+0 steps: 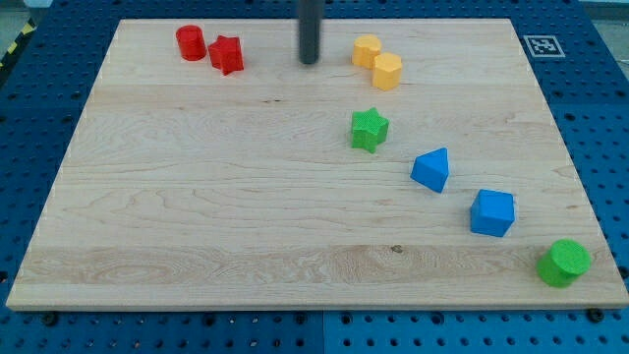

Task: Separate the red star from the red circle

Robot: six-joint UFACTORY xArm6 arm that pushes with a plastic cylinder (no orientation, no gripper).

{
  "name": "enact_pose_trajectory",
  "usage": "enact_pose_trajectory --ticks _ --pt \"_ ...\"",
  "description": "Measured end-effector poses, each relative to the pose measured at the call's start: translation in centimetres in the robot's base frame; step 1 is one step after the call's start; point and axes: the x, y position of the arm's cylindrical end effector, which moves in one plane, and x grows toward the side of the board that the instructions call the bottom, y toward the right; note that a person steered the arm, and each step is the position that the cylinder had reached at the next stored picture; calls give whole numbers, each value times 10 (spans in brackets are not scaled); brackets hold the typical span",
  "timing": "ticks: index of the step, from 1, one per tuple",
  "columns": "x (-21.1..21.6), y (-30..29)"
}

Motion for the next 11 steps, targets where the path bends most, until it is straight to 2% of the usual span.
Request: enact_pose_trajectory --ticks 1,2,3,6,8,9,11 --pt "-38 -87" --pt "-35 -120" --pt "-2 -118" --pt "-32 -136" --pt "-31 -91" --pt "-15 -86" --pt "50 -72"
